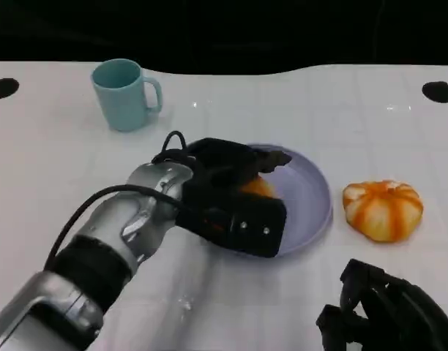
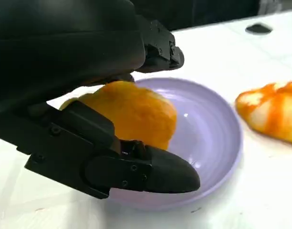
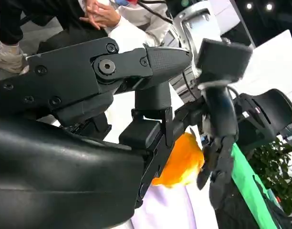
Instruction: Grasp the bread from the table and place it into the plate.
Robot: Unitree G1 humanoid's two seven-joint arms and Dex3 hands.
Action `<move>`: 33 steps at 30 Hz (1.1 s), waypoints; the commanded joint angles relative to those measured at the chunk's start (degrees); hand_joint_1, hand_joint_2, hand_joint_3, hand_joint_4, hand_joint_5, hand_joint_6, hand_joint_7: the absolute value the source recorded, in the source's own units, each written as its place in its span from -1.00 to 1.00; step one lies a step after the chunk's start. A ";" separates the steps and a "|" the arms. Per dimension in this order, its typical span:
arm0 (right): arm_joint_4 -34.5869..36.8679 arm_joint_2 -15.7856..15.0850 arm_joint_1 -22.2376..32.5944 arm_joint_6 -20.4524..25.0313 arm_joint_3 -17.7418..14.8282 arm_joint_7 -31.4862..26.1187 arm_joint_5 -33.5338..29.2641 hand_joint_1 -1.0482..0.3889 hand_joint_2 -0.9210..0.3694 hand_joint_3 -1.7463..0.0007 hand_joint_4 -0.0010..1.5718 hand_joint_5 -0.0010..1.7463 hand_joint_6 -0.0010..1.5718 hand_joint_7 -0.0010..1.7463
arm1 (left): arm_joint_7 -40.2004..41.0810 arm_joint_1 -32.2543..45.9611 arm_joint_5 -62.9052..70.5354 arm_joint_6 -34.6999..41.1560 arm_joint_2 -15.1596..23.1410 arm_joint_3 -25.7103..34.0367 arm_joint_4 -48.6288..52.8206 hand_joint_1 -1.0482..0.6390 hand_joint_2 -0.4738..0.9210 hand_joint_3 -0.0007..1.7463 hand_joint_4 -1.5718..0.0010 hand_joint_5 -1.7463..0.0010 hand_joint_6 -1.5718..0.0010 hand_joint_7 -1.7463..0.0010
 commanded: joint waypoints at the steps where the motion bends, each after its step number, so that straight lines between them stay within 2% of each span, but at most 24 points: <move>1: -0.33 -0.56 0.00 -0.30 -0.28 0.11 0.14 -0.58 -1.00 0.75 0.09 0.90 -0.03 0.64 | 1.06 4.15 -1.24 0.03 3.19 2.49 -7.28 -0.94 1.00 -0.54 0.91 0.86 0.94 1.00; 8: -0.39 -0.56 0.09 -0.44 -0.19 -0.08 -0.15 -0.59 -1.00 0.76 0.10 0.88 -0.01 0.63 | 2.16 10.81 -5.39 -2.16 6.14 7.45 -17.00 -0.88 1.00 -0.62 0.91 0.82 0.91 0.98; 14: -0.51 -0.48 0.17 -0.66 -0.12 -0.11 -0.30 -0.58 -1.00 0.75 0.11 0.89 -0.01 0.63 | 4.60 18.45 -13.43 -6.77 5.87 13.31 -22.37 -0.71 1.00 -0.75 0.74 0.64 0.72 0.91; 19: -0.65 -0.42 0.18 -0.41 -0.08 -0.32 -0.26 -0.58 -1.00 0.74 0.11 0.89 -0.02 0.63 | 1.54 24.63 -26.71 -8.32 3.43 18.14 -25.39 -0.49 1.00 -0.78 0.64 0.02 0.26 0.81; 21: -0.70 -0.40 0.16 -0.11 -0.11 -0.36 -0.05 -0.58 -1.00 0.75 0.11 0.90 -0.02 0.63 | -0.32 27.37 -32.75 -8.39 2.34 19.87 -26.59 -0.43 1.00 -0.79 0.56 -0.08 0.13 0.77; 22: -0.71 -0.39 0.16 -0.11 -0.10 -0.33 -0.04 -0.58 -1.00 0.75 0.11 0.90 -0.01 0.63 | -1.03 28.62 -35.46 -9.05 1.68 20.61 -26.69 -0.42 1.00 -0.78 0.46 -0.24 0.04 0.72; 24: -0.72 -0.39 0.16 -0.23 -0.08 -0.25 -0.05 -0.58 -1.00 0.75 0.11 0.90 -0.01 0.63 | -2.75 30.92 -40.62 -9.68 0.34 21.79 -26.93 -0.42 1.00 -0.76 0.40 -0.39 -0.02 0.68; 25: -0.74 -0.40 0.15 -0.22 -0.08 -0.23 -0.02 -0.58 -1.00 0.75 0.11 0.90 -0.01 0.63 | -3.66 31.91 -42.76 -9.40 -0.18 22.23 -27.28 -0.43 1.00 -0.72 0.36 -0.56 0.05 0.43; 27: -0.99 -0.43 0.18 0.16 -0.07 -0.54 0.01 -0.58 -1.00 0.75 0.10 0.90 -0.01 0.63 | -4.67 34.26 -45.68 -8.05 -0.90 22.83 -28.98 -0.44 1.00 -0.68 0.35 -0.69 0.23 0.01; 28: -1.14 -0.44 0.21 0.38 -0.06 -0.75 0.00 -0.58 -1.00 0.76 0.11 0.90 -0.01 0.63 | -4.72 35.30 -46.48 -7.36 -1.18 23.02 -29.91 -0.47 1.00 -0.67 0.37 -0.81 0.34 -0.28; 31: -1.56 -0.44 0.30 0.67 0.09 -1.16 -0.08 -0.59 -1.00 0.76 0.12 0.89 0.00 0.63 | -4.11 39.32 -49.48 -2.84 -2.53 23.54 -34.33 -0.48 1.00 -0.68 0.37 -0.97 0.48 -0.75; 33: -1.75 -0.42 0.34 0.86 0.15 -1.26 -0.02 -0.59 -1.00 0.76 0.12 0.89 0.01 0.63 | -4.11 41.41 -51.07 0.36 -2.91 23.84 -36.78 -0.50 1.00 -0.66 0.34 -0.99 0.52 -0.92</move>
